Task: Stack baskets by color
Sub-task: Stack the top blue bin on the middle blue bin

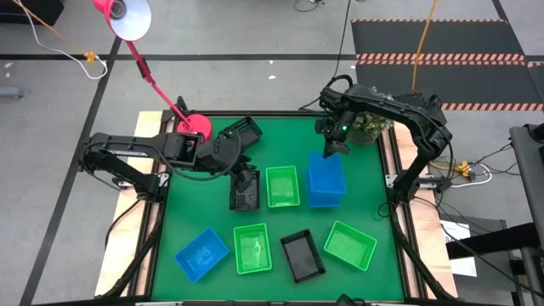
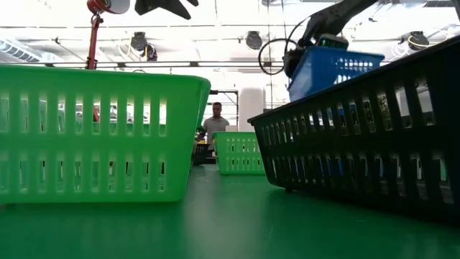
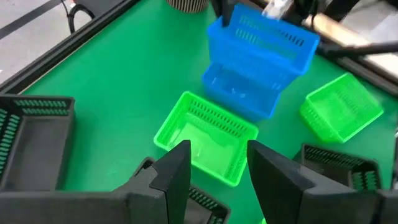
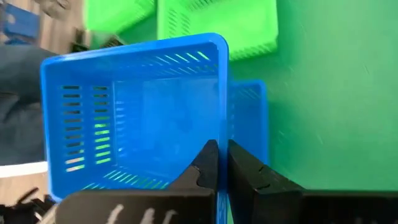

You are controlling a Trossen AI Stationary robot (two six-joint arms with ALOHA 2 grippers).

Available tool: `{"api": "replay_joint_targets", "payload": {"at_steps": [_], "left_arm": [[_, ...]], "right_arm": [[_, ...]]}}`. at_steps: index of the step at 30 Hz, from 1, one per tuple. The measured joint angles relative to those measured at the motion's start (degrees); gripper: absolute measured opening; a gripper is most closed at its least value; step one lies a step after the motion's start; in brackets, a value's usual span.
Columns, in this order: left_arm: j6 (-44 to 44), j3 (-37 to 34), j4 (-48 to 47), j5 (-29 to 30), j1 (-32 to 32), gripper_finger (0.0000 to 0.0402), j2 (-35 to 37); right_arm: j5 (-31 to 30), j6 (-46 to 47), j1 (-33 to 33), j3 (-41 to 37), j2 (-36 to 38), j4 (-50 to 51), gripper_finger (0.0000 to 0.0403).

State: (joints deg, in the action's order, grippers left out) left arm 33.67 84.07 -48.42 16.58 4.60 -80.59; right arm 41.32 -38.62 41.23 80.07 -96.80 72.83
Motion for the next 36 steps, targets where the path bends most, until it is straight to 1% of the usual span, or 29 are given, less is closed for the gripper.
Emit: {"api": "replay_joint_targets", "payload": {"at_steps": [6,9,16,20,23,26,36], "left_arm": [[-0.15,0.05,3.86,-0.13,0.46,0.0156,-1.76],[-0.13,-0.02,3.81,-0.22,0.44,0.0156,-1.93],[-0.50,-0.02,4.74,-0.02,0.42,0.0156,-1.93],[-1.13,-0.02,4.85,-0.01,0.42,0.0156,-1.93],[-1.48,-0.02,4.91,0.00,0.26,0.0156,-1.93],[-1.50,-0.02,4.93,0.00,-0.08,0.0156,-1.93],[-2.11,-0.02,5.02,0.02,-0.09,0.0156,-1.93]], "right_arm": [[-6.45,-0.05,-0.49,-0.05,-0.89,0.38,0.0004],[-8.44,-0.18,-0.77,-0.87,-0.85,-1.18,0.0004],[-8.39,0.47,-1.43,-5.79,-0.87,-4.84,0.0014],[-8.61,0.60,-2.29,-7.35,-0.87,-7.39,0.0014],[-9.84,1.51,-2.51,-7.72,-0.85,-8.69,0.0011],[-9.82,3.70,-2.51,-7.74,-0.85,-8.69,0.0010],[-9.78,3.86,-3.50,-7.74,1.10,-5.78,0.0009]]}}
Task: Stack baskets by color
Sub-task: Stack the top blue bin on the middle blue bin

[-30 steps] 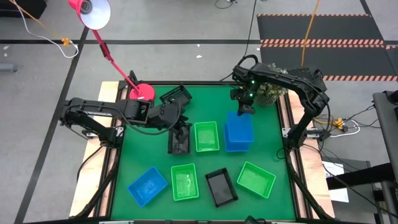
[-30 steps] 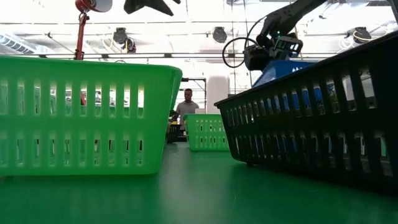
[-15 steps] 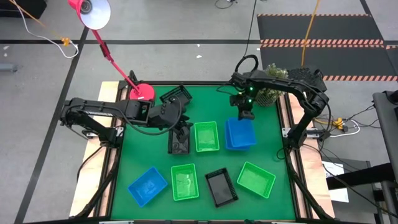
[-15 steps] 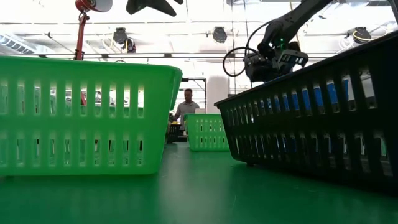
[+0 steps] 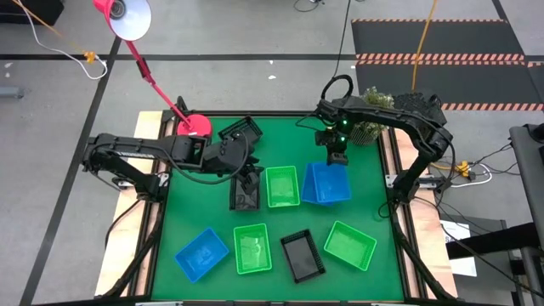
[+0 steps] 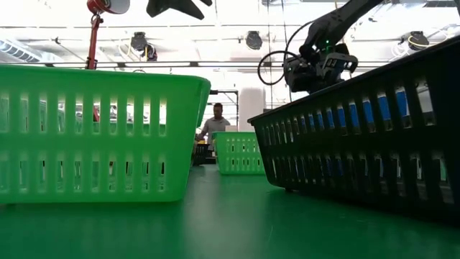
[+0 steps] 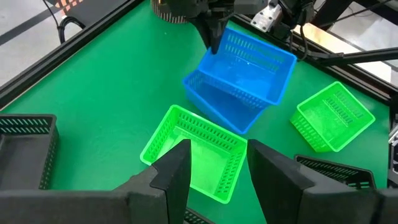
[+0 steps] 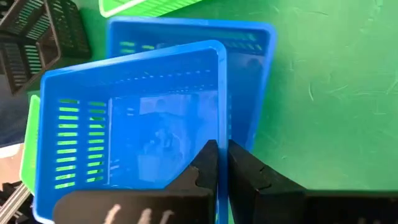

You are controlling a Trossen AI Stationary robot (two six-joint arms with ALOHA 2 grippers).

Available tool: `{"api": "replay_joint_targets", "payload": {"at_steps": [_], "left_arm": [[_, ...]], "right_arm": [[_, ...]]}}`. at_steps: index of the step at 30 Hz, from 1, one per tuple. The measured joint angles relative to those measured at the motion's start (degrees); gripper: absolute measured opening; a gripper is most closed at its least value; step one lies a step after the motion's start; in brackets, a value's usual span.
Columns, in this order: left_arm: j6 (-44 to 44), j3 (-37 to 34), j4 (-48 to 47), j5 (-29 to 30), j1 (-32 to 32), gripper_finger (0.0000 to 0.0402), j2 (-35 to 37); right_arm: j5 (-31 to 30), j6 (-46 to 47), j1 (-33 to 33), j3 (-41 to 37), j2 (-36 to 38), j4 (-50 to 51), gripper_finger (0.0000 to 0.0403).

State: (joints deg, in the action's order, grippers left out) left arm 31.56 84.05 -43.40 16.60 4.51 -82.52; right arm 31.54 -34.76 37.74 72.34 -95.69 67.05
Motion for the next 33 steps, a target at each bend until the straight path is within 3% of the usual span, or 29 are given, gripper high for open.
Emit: {"api": "replay_joint_targets", "payload": {"at_steps": [7,11,19,27,33], "left_arm": [[-1.25,0.00,0.00,0.01,0.00,0.0156,0.00],[-1.67,0.00,0.00,0.01,0.00,0.0156,0.00],[-2.80,0.00,-0.02,0.00,0.00,0.0156,0.00],[-2.91,0.00,-0.06,-0.02,0.11,0.0156,0.02],[-3.17,0.00,-0.09,-1.52,0.07,0.0156,0.02]], "right_arm": [[0.16,3.58,0.02,0.00,4.28,-1.28,0.0009],[3.16,9.05,-0.02,0.00,5.97,-4.21,0.0009],[3.09,19.29,-0.86,-3.48,6.07,-12.89,0.0009],[2.76,20.03,-1.18,-10.70,6.07,-19.91,0.0009],[0.32,19.39,-1.51,-11.76,6.07,-21.22,0.0009]]}}
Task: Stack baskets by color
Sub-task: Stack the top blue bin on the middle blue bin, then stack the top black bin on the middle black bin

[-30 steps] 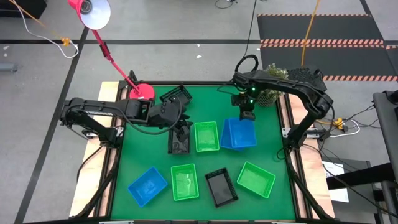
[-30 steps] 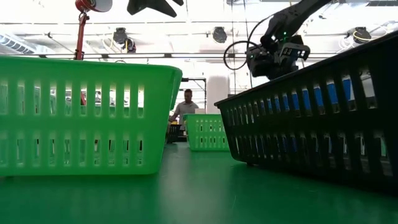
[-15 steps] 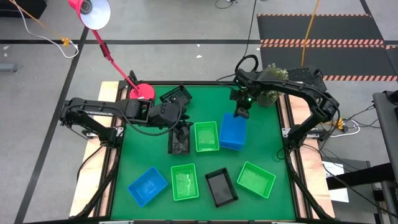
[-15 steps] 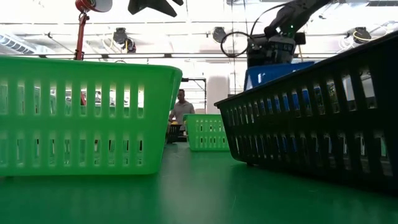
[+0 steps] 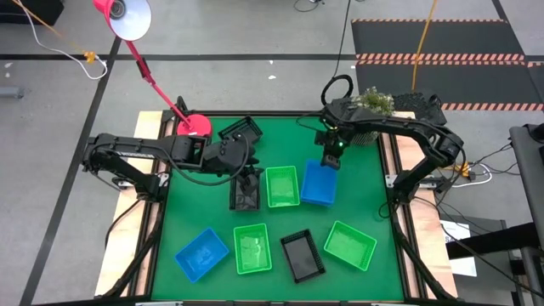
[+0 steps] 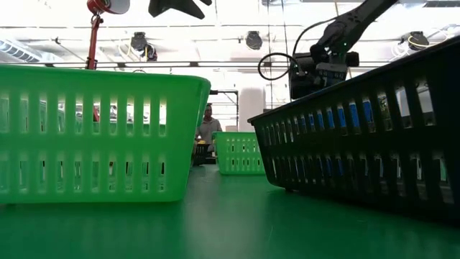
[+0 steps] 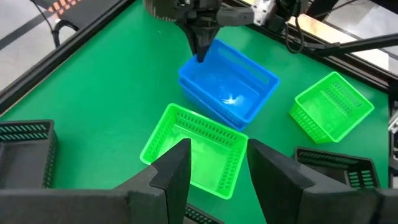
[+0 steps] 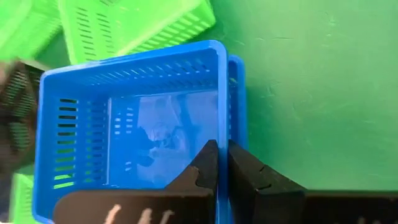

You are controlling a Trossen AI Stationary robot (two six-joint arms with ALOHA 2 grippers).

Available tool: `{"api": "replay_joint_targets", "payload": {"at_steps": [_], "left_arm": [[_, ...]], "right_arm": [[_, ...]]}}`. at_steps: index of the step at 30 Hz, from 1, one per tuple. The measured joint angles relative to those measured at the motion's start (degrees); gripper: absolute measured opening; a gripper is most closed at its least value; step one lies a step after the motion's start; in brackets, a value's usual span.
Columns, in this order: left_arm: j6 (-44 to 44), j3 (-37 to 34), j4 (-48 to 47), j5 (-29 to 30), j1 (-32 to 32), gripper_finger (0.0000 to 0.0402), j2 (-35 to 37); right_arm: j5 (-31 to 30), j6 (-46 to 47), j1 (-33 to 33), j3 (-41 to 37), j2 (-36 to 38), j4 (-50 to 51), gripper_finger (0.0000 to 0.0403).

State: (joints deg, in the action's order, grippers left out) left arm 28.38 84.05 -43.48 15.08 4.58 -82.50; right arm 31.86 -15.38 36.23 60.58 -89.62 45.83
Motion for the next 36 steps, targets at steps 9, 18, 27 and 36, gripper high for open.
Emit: {"api": "replay_joint_targets", "payload": {"at_steps": [9,18,27,36], "left_arm": [[-2.60,0.00,0.00,-0.25,-0.36,0.0156,0.00],[-2.40,0.00,0.02,-0.25,-1.11,0.0156,0.00],[-2.37,0.00,0.02,-0.25,-1.14,0.0156,0.00],[-2.60,0.00,0.00,-0.25,-1.14,0.0156,0.00]], "right_arm": [[-0.03,-3.97,-0.88,-0.70,0.00,-0.20,0.0009],[1.35,-3.96,-1.38,-2.01,0.00,-0.23,0.0009],[1.27,-4.24,-1.48,-2.01,0.00,-0.32,0.0021],[1.25,-2.76,-1.48,-2.01,0.00,-0.16,0.0103]]}}
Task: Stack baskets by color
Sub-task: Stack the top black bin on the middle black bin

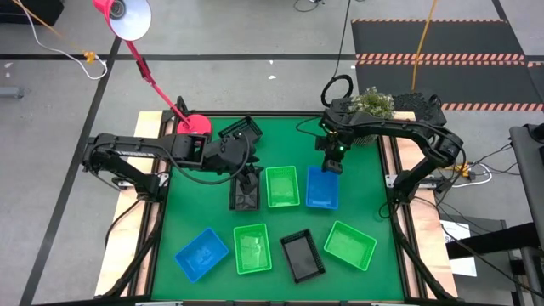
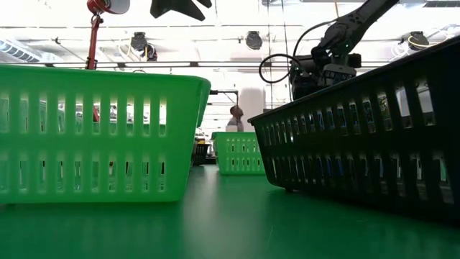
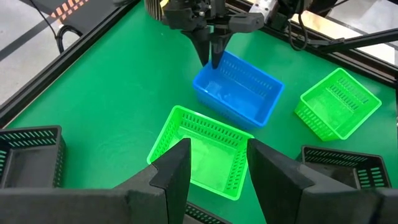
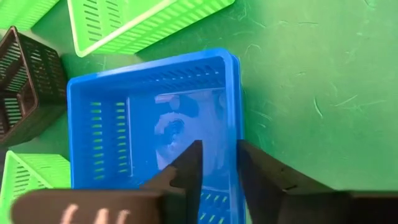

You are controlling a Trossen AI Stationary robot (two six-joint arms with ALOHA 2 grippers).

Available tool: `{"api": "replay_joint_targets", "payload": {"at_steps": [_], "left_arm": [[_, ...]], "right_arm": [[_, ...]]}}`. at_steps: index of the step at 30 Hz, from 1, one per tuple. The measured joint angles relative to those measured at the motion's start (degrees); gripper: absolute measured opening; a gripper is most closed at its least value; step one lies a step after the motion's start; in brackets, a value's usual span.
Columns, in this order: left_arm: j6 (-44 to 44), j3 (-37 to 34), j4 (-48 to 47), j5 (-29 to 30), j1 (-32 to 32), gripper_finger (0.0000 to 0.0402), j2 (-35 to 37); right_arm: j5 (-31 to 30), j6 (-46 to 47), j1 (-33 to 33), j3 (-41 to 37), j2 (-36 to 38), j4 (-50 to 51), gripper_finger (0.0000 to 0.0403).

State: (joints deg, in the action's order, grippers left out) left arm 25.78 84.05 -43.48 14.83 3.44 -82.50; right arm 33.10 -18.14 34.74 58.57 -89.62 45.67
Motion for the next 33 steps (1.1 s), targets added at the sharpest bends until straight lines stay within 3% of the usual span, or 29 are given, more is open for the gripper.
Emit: {"api": "replay_joint_targets", "payload": {"at_steps": [6,11,23,27,33], "left_arm": [[1.82,0.00,-3.09,0.01,0.01,0.0156,0.00],[6.88,0.00,-9.52,-0.31,0.00,0.0156,0.02],[22.45,-0.13,-31.59,-2.96,2.31,0.0156,0.03],[25.79,-3.31,-32.89,-3.44,3.50,0.0156,0.38],[27.38,-9.03,-30.03,-9.34,3.23,0.0156,1.46]], "right_arm": [[-0.37,3.57,0.00,0.00,1.98,0.79,0.0161],[-3.10,8.47,-0.02,0.02,7.04,0.97,0.0185],[-5.37,32.31,-3.77,0.04,23.09,-6.37,0.0177],[-10.91,39.85,-7.43,0.04,27.47,-11.23,0.0176],[-16.10,49.08,-13.82,0.07,31.78,-15.19,0.0176]]}}
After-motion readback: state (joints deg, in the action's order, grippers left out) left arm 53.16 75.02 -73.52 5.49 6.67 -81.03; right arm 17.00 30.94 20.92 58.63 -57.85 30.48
